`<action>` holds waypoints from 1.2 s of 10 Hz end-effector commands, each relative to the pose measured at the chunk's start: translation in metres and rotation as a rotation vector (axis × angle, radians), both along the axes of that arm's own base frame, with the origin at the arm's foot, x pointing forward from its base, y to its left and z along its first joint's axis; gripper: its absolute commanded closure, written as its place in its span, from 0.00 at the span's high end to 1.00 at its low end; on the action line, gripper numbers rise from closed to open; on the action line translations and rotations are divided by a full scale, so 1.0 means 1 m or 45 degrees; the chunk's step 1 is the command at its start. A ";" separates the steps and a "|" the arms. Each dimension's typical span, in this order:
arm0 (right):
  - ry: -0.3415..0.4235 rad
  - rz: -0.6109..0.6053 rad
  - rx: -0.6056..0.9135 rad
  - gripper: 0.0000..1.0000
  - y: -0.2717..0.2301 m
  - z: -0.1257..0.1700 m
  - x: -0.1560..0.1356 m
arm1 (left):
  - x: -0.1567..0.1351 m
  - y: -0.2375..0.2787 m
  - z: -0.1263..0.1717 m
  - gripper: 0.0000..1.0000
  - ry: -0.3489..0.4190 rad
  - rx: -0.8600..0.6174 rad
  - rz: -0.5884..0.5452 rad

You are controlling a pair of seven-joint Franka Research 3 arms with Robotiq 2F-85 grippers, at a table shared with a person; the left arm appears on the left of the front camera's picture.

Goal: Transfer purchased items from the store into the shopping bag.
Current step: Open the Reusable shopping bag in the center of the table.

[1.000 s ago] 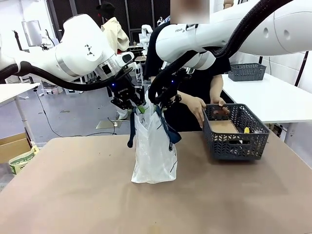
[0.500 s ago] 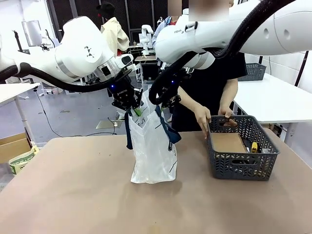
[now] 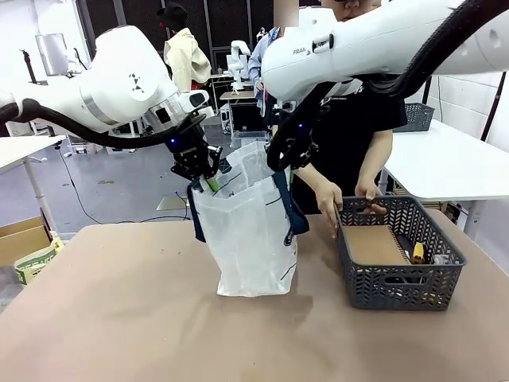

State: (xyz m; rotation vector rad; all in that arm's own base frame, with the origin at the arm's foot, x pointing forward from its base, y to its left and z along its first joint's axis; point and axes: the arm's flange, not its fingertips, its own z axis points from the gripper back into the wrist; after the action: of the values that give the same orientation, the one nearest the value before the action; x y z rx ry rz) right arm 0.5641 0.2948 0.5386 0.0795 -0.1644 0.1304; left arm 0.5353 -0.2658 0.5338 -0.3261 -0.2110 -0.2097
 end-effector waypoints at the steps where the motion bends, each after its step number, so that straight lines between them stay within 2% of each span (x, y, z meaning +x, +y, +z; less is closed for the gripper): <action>1: 0.002 0.049 -0.079 0.00 -0.012 -0.001 -0.006 | -0.009 0.014 -0.002 0.00 -0.032 0.072 -0.034; 3: 0.023 0.089 -0.111 0.00 -0.022 -0.008 -0.003 | -0.011 0.022 -0.007 0.00 -0.028 0.104 -0.044; 5: 0.012 0.133 -0.104 0.00 -0.035 -0.013 -0.006 | -0.015 0.026 -0.010 0.00 -0.065 0.113 -0.081; 7: 0.022 0.198 -0.086 0.00 -0.036 -0.019 -0.008 | -0.015 0.022 -0.013 0.00 -0.115 0.111 -0.178; 9: -0.014 0.237 -0.053 0.00 -0.038 -0.019 -0.014 | -0.017 0.021 -0.013 0.00 -0.162 0.060 -0.288; 12: -0.071 0.324 -0.001 0.00 -0.038 -0.018 -0.018 | -0.018 0.022 -0.015 0.00 -0.149 0.033 -0.405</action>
State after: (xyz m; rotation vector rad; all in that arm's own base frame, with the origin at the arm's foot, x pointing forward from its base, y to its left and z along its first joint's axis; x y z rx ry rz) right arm 0.5554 0.2670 0.5282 0.0524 -0.1848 0.3443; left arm 0.5224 -0.2544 0.5245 -0.2941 -0.2829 -0.5099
